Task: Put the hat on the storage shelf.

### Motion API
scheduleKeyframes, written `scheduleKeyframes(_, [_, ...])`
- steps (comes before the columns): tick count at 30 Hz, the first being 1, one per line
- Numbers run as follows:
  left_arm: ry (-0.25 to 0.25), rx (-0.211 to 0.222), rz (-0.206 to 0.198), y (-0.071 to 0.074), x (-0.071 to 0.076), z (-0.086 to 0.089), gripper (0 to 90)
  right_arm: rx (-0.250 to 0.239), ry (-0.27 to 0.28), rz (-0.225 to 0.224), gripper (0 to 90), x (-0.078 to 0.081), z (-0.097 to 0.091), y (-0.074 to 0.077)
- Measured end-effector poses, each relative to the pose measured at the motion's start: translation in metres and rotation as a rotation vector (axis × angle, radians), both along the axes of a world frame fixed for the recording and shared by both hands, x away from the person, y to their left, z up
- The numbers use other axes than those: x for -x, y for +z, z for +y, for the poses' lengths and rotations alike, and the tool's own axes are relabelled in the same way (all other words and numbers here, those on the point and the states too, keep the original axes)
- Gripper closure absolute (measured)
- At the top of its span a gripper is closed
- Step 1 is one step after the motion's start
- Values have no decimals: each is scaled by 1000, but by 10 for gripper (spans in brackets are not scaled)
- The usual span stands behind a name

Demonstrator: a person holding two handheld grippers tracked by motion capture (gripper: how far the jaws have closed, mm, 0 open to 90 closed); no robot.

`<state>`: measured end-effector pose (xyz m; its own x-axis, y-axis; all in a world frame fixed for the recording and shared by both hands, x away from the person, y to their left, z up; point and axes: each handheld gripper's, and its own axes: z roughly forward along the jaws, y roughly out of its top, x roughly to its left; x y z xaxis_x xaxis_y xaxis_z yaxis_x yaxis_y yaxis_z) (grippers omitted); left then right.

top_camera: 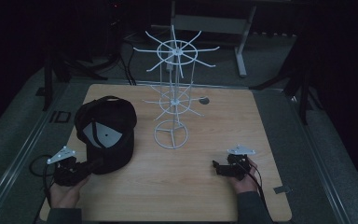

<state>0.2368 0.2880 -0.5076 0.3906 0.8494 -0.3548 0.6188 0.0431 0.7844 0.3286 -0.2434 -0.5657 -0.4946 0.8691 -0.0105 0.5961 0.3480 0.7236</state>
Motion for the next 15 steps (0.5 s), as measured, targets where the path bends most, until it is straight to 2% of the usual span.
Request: scheduleKeyframes(15, [56,-47,-37,18,2,0,867,0,0,0,150,0,0,0])
